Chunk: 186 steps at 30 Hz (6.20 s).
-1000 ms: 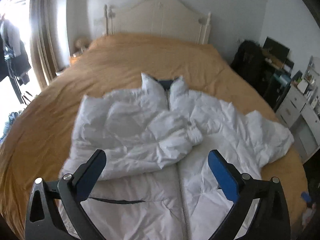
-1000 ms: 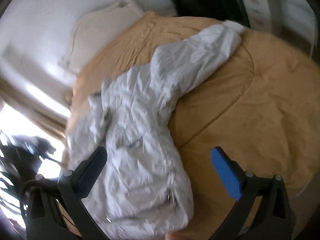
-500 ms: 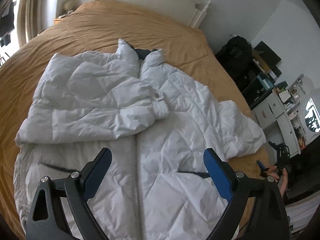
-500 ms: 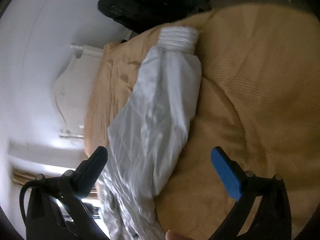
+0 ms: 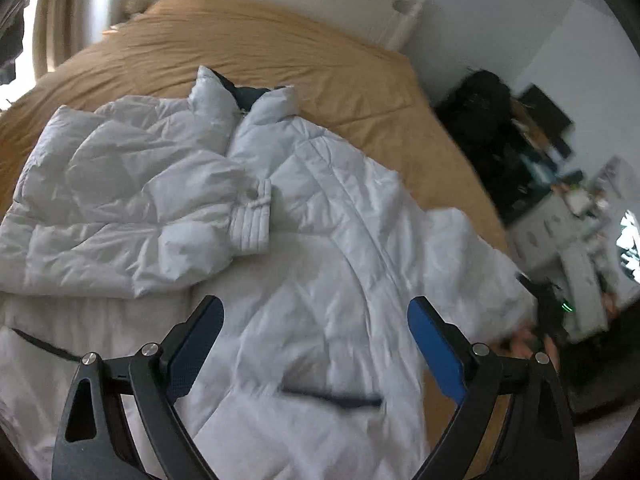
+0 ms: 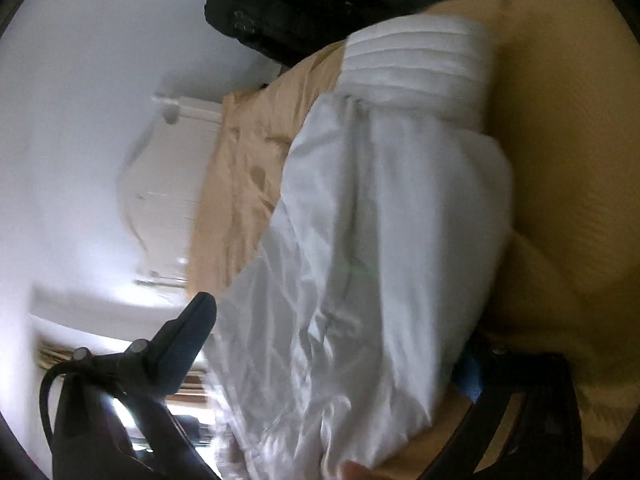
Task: Fold large clothes
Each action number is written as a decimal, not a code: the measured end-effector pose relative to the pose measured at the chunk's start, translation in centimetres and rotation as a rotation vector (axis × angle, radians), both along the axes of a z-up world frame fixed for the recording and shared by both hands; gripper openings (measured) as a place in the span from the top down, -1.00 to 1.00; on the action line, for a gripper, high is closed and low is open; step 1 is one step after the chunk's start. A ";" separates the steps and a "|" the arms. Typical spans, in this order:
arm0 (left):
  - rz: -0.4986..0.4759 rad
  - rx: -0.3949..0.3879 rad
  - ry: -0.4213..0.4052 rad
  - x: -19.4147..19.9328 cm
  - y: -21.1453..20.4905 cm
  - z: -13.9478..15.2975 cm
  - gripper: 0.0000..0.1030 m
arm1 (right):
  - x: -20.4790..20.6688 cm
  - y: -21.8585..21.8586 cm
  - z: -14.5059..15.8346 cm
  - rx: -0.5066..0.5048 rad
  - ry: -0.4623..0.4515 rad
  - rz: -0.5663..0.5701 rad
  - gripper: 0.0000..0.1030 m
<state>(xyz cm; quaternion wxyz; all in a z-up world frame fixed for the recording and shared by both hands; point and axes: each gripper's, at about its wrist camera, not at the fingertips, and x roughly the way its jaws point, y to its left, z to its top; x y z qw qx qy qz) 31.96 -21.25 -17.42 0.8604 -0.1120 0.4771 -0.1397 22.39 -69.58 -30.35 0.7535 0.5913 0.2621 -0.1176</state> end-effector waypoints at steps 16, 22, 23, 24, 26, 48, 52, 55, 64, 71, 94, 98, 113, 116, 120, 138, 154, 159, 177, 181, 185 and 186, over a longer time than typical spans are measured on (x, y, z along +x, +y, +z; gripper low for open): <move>-0.041 0.129 0.178 9.8 -14.3 -10.8 -0.42 | -1.2 -2.4 0.4 0.017 -0.083 -0.047 0.77; -0.076 0.246 0.167 10.3 -18.2 -11.9 -0.70 | -3.9 -1.7 5.2 -0.097 -0.159 -0.084 0.78; -0.082 0.266 0.166 10.3 -18.7 -12.0 -0.71 | -4.0 -1.5 5.5 -0.115 -0.136 -0.085 0.78; -0.088 0.284 0.166 10.3 -19.1 -12.1 -0.71 | -3.9 -1.3 5.7 -0.133 -0.097 -0.087 0.76; -0.095 0.297 0.170 10.3 -19.3 -12.1 -0.71 | -3.8 -1.4 5.2 -0.134 -0.019 -0.119 0.64; -0.174 0.303 0.181 10.1 -19.9 -12.3 -0.78 | -5.1 -3.8 6.8 -0.039 -0.116 -0.153 0.83; -0.165 0.217 0.209 10.3 -17.7 -10.8 -0.48 | -4.0 -1.0 13.1 -0.158 -0.155 -0.105 0.83; -0.145 0.133 0.199 9.3 -14.0 -8.2 -0.46 | -2.6 1.7 17.5 -0.261 -0.154 -0.074 0.83; -0.039 -0.006 -0.004 2.7 6.5 0.5 -0.54 | 2.4 16.6 27.2 -0.485 -0.220 0.148 0.83; 0.083 -0.059 -0.030 -4.0 23.2 2.6 -0.60 | 8.5 36.1 27.5 -0.612 -0.199 0.449 0.83; 0.297 -0.120 -0.041 -13.9 39.8 3.2 -0.70 | 14.6 61.6 9.5 -0.930 0.183 0.991 -0.18; 0.270 -0.119 -0.045 -14.1 38.7 3.7 -0.70 | 11.0 53.7 13.4 -0.631 0.077 0.857 -0.21; 0.162 0.030 0.009 -15.6 34.8 4.6 -0.70 | 0.2 31.8 12.1 -0.217 0.098 0.585 -0.54; 0.154 0.006 0.075 -17.1 37.3 3.4 -0.74 | -6.9 32.5 15.3 -0.266 -0.006 0.666 -0.60; 0.117 -0.036 0.222 -19.8 39.9 -0.7 -0.79 | -15.3 31.2 14.8 -0.383 0.042 0.784 -0.61; 0.176 -0.826 0.490 -14.2 43.4 -13.7 -0.86 | -29.0 27.7 11.6 -0.439 0.185 0.699 -0.61; 0.069 -0.893 0.565 -11.5 39.6 -13.9 -0.86 | -21.8 22.6 1.2 0.070 0.194 0.564 -0.61; 0.105 -0.943 0.590 -11.0 40.0 -14.4 -0.86 | -18.6 24.1 0.8 0.124 0.153 0.607 -0.61; 0.085 -0.835 0.705 -10.3 39.4 -16.6 0.56 | -17.5 26.3 -0.4 0.072 0.271 0.620 0.57; 0.078 -0.820 0.681 -10.8 39.8 -16.5 0.83 | -17.6 26.3 -0.6 0.080 0.280 0.608 0.75; 0.042 -0.760 0.617 -11.2 39.4 -14.4 0.87 | -18.2 26.6 0.6 0.036 0.255 0.588 0.79; 0.033 -0.756 0.603 -11.5 39.4 -13.7 0.87 | -18.4 26.6 0.8 0.035 0.249 0.583 0.79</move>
